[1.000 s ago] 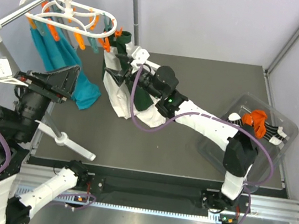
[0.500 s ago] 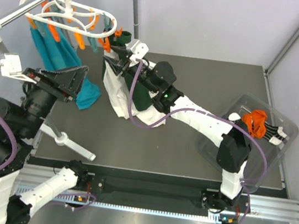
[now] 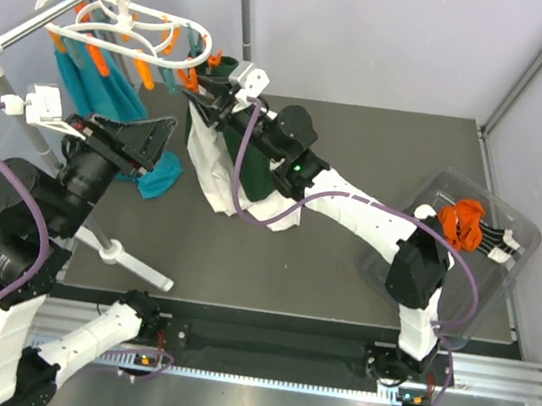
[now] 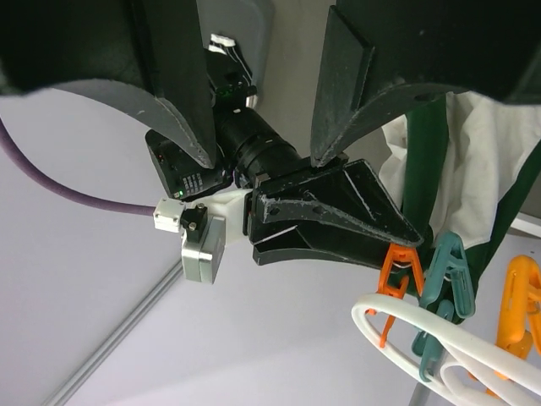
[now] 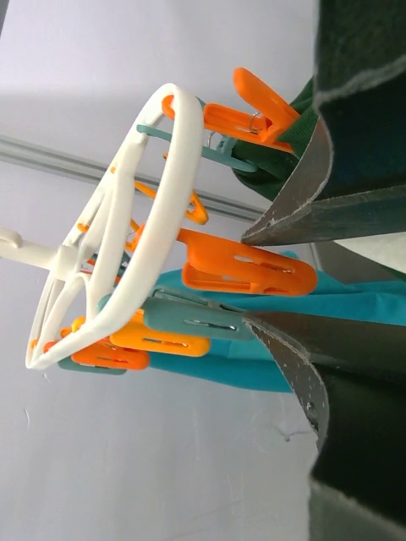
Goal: Clip the socks to the hanger
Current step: Open the clamp at the hanger.
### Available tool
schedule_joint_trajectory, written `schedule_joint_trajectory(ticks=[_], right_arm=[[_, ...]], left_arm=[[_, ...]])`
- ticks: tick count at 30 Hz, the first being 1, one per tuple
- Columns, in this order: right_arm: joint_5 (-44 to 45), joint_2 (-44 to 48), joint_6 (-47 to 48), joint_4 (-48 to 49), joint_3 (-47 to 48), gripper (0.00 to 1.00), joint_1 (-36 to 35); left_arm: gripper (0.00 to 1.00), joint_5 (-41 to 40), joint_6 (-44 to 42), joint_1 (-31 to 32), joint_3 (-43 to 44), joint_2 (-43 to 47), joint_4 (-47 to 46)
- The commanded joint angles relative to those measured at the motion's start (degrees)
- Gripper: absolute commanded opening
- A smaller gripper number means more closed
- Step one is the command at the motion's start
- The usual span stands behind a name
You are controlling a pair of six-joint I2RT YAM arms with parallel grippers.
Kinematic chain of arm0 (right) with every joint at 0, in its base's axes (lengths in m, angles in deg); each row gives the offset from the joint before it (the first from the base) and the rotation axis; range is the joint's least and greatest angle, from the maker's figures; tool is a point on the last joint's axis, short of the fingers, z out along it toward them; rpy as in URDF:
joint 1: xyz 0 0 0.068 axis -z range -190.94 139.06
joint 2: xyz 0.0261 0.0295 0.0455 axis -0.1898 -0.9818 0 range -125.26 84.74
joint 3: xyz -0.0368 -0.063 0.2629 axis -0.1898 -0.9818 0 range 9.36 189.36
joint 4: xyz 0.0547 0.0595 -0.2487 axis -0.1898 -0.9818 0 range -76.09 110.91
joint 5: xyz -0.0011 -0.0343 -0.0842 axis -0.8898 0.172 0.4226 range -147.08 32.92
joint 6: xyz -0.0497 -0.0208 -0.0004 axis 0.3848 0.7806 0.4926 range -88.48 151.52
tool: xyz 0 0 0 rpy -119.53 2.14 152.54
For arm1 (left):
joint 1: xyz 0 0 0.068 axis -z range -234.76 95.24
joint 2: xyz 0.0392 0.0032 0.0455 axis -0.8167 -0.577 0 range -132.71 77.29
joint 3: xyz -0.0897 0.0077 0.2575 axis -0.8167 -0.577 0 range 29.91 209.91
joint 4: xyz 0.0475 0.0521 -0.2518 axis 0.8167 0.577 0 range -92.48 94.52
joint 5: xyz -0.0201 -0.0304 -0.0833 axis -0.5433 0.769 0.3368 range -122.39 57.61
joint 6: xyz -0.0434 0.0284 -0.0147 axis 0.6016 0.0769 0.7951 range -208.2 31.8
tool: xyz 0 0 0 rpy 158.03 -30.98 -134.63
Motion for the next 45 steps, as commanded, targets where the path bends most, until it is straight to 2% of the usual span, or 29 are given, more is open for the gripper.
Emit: schedule_joint_trajectory(ticks=[1,2,3,6,7,9,12,28,31,33,34,35,37,45], right_arm=[[-0.6,-0.7,-1.4,2.0,3.6,0.35,0.3],[-0.5,-0.7,-1.5,1.8,3.7,0.32,0.3],[-0.3,-0.8,-1.8,1.7,3.7,0.29,0.3],[0.0,-0.7,-2.3,1.7,3.3,0.26,0.4],[0.0,-0.8,-2.4,1.8,3.4,0.26,0.4],[0.0,-1.0,-2.5,2.0,3.4,0.37,0.3],[0.3,-1.2,-2.8,2.2,3.4,0.45,0.4],[-0.1,-1.2,-2.9,1.7,3.2,0.37,0.5],[-0.2,-0.7,-2.9,1.6,3.0,0.33,0.6],[-0.1,-0.5,-2.8,0.9,3.1,0.27,0.6],[-0.1,-0.3,-2.8,0.0,3.1,0.22,0.6],[-0.1,0.0,-3.2,-0.6,3.0,0.11,0.6],[0.4,1.4,-3.8,-2.8,2.9,0.0,0.6],[2.1,7.2,-6.1,-15.6,3.8,0.0,0.5]], left_arm=[[0.53,0.6,0.6,-0.4,1.5,-0.6,-2.9],[0.51,0.0,0.8,-0.3,1.8,-0.7,-2.8],[0.45,-0.3,1.0,-0.4,2.1,-0.9,-2.8],[0.42,-0.7,2.1,-0.3,3.6,-2.3,-2.5],[0.42,-0.6,2.5,-0.3,4.3,-2.8,-2.4],[0.42,0.0,2.7,-0.3,5.7,-3.7,-2.3],[0.42,0.5,3.4,-0.4,6.2,-4.3,-2.7],[0.41,0.6,4.6,-0.3,6.6,-5.8,-3.2],[0.41,0.6,4.8,-0.3,6.6,-5.9,-3.2],[0.4,0.5,4.9,-0.4,6.6,-6.0,-3.1],[0.4,0.5,4.9,-0.3,6.6,-6.1,-2.9],[0.39,0.4,5.0,-0.3,6.9,-6.6,-2.7],[0.39,0.2,5.0,-0.3,7.3,-7.3,-1.9],[0.41,-4.2,4.2,-0.3,9.0,-11.0,-0.2]])
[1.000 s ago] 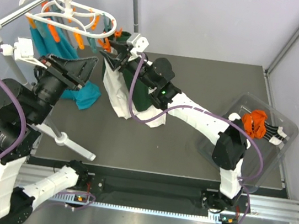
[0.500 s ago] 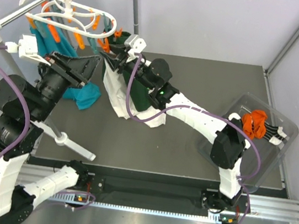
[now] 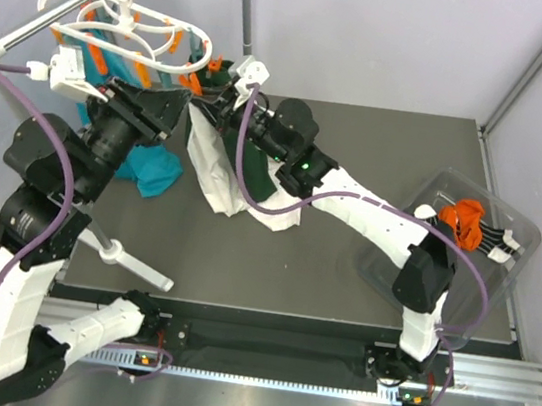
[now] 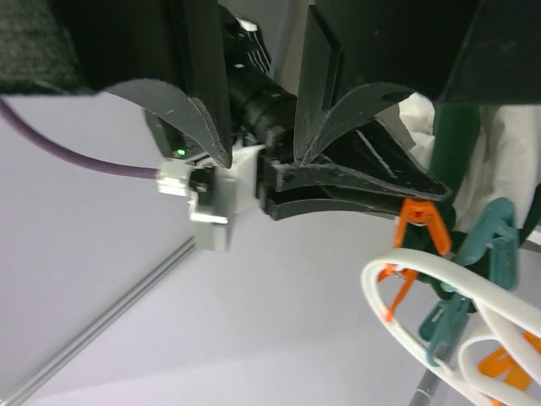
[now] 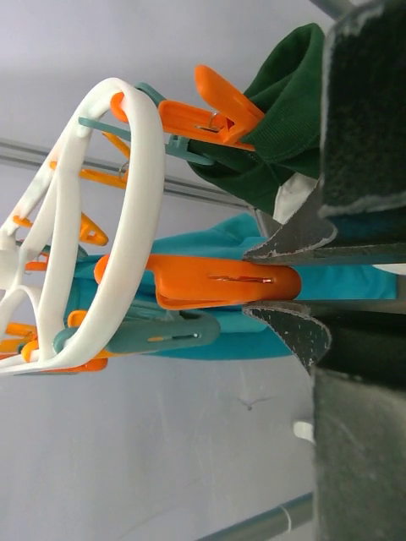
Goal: Clip the socks to the hanger
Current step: Open the clamp at the hanger.
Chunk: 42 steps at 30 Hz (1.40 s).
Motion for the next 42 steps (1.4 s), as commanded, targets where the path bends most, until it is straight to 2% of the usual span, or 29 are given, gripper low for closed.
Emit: schedule_joint_trajectory(ticks=[1,5,11,19,30,42], right_arm=[[0.3,5.8,-1.5,-7.3,3.2,0.0,0.4],[0.0,6.3,-1.2,-11.7,4.9,0.0,0.5],[-2.0,6.5,-1.8,-17.9,9.7,0.0,0.6],[-3.4,7.5,-4.2,-18.7,9.8,0.0,0.7],[-4.2,8.3,-6.1,-17.8,8.8,0.0,0.7],[-5.1,8.4,-6.5,-17.5,8.9,0.0,0.7]], left_arm=[[0.41,-3.4,-0.5,-0.3,1.5,-1.8,-0.4],[0.41,-7.1,-0.3,-0.3,4.8,-5.9,3.0],[0.41,-9.9,1.1,-0.4,3.4,-6.4,1.5],[0.45,-12.3,3.2,-0.3,2.6,-7.8,1.9],[0.57,-15.6,1.8,-0.3,2.2,-9.6,2.7],[0.57,-18.2,1.0,-0.3,0.4,-10.2,0.0]])
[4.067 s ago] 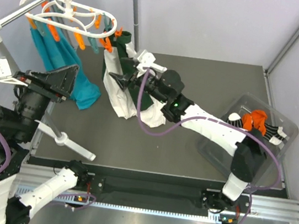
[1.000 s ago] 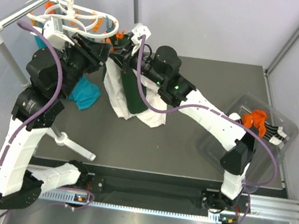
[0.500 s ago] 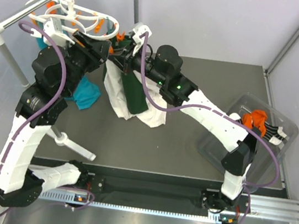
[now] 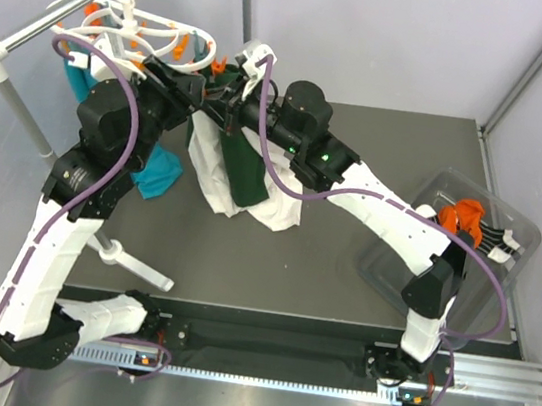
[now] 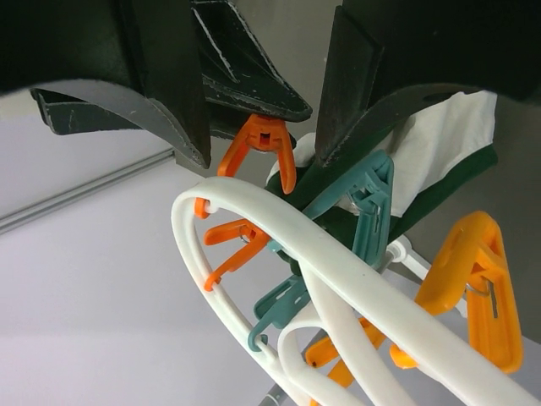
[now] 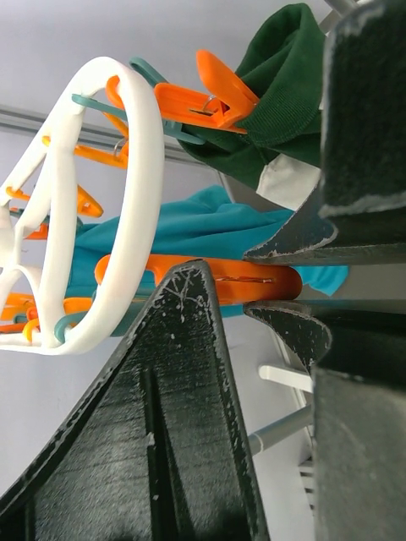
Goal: Clip the socks to the hanger
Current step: Open the clamp at the hanger.
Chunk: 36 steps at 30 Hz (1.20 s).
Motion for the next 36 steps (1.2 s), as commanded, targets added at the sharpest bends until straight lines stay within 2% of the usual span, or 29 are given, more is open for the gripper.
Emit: schedule_joint_trajectory(ticks=[1,6,10,14,15,16,17,18,20,21,22,24,25,27,29,34,36], right_arm=[[-1.6,4.1,-0.7,1.6,2.0,0.0,0.4],[-1.6,4.2,-0.4,1.5,1.8,0.0,0.2],[-1.7,4.4,-0.3,1.2,1.8,0.0,0.3],[-1.8,4.6,-0.5,1.0,1.6,0.0,0.2],[-1.9,4.7,-0.3,0.7,1.5,0.07,0.1],[-1.6,4.8,-0.3,0.0,1.5,0.17,0.1],[-1.2,5.2,-0.1,-0.4,1.2,0.31,0.2],[-0.7,5.5,0.2,-0.6,0.0,0.55,0.2],[2.5,8.0,0.4,-1.8,-2.4,0.7,0.1],[3.9,9.2,0.5,-2.5,-5.6,0.81,0.2],[7.9,12.2,0.5,-3.5,-7.7,0.87,0.2],[13.0,17.1,0.3,-5.4,-13.7,0.95,0.4],[18.8,18.9,0.2,-9.0,-15.6,0.96,0.5],[23.6,22.0,-0.9,-12.8,-20.5,1.0,1.7],[28.6,25.8,-2.6,-20.9,-22.6,1.0,3.4],[39.6,32.6,-12.6,-39.8,-29.8,1.0,13.2],[40.0,34.9,-16.0,-43.0,-33.9,1.0,19.1]], left_arm=[[0.57,-1.7,-1.4,-0.3,-0.7,0.0,-3.2],[0.56,-1.2,-1.8,-0.3,-2.4,0.0,-5.8],[0.48,-1.7,-2.5,-0.3,-3.7,0.7,-8.2],[0.28,-2.1,-3.5,-0.4,-4.2,1.3,-9.3],[0.17,-2.1,-3.6,-0.3,-4.2,1.2,-9.6],[0.13,-2.1,-4.0,-0.3,-4.2,1.2,-9.5],[0.1,-2.1,-4.0,-0.3,-4.0,1.3,-9.6],[0.06,-1.9,-4.1,-0.3,-3.8,0.9,-9.4],[0.01,-2.2,-4.0,-0.3,-3.4,0.6,-8.7],[0.0,-2.4,-4.0,-0.3,-3.1,0.6,-8.0],[0.0,-2.8,-3.4,-0.3,-2.9,0.6,-7.5],[0.0,-4.0,-3.0,-0.3,-2.1,0.4,-5.8],[0.0,-4.3,-2.7,-0.4,-1.8,0.3,-5.4],[0.0,-4.2,-2.7,-0.3,-1.8,0.4,-5.2],[0.0,-3.7,-2.2,-0.3,-2.1,0.6,-5.6],[0.0,-2.3,-1.6,-0.3,-3.8,1.3,-7.0],[0.0,-2.2,-1.5,-0.3,-4.4,1.6,-7.5]])
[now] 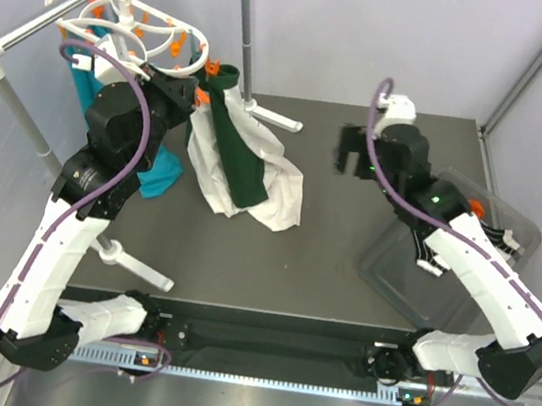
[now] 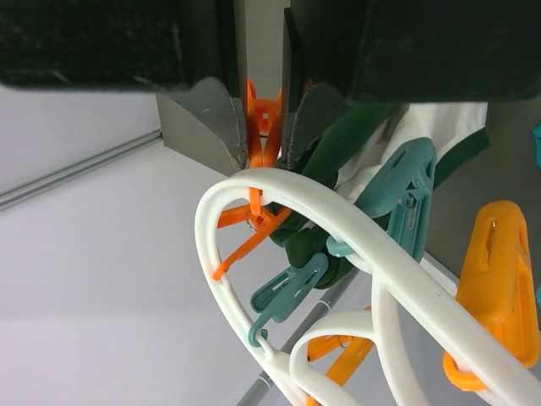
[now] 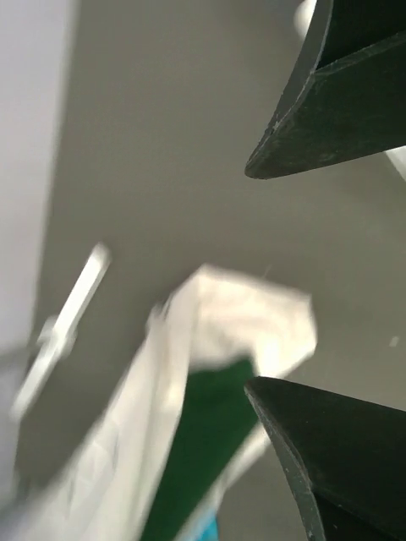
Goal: Clip the socks to the hanger
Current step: Open the clamp at the hanger, then adjust the sock in the bin.
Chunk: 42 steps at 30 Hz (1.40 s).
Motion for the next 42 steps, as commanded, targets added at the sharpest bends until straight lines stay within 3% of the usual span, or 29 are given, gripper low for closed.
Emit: schedule_joint_trajectory(ticks=[1,10,17,20,23,28,34,42], right_arm=[[7.8,5.8,-8.0,-14.5,-6.0,1.0,8.2],[-5.4,12.9,-12.8,-12.7,-23.7,1.0,38.0],[-0.3,9.2,-25.3,-10.6,-28.4,1.0,49.7],[-0.3,6.3,-28.8,-8.9,-28.9,0.96,51.4],[2.0,4.3,-29.1,-3.8,-30.7,0.85,52.0],[3.9,0.5,-29.1,-2.0,-30.7,0.55,52.4],[8.4,1.9,-31.9,0.4,-36.2,0.56,52.7],[6.4,1.9,-34.1,5.1,-42.3,0.57,53.0]], left_arm=[[0.0,0.6,1.2,-0.3,-0.7,1.5,-2.4],[0.0,2.8,1.7,-0.3,-2.8,2.2,-4.0],[0.0,4.2,2.5,-0.3,-4.0,3.0,-4.6],[0.0,4.4,2.6,-0.3,-4.3,3.2,-4.8],[0.0,4.7,2.5,-0.4,-3.9,3.1,-4.8],[0.0,5.3,1.9,-0.3,-2.3,2.1,-3.8],[0.0,5.1,1.5,-0.3,-2.2,2.0,-1.4],[0.0,3.4,2.7,-0.3,-3.2,1.7,0.1]])
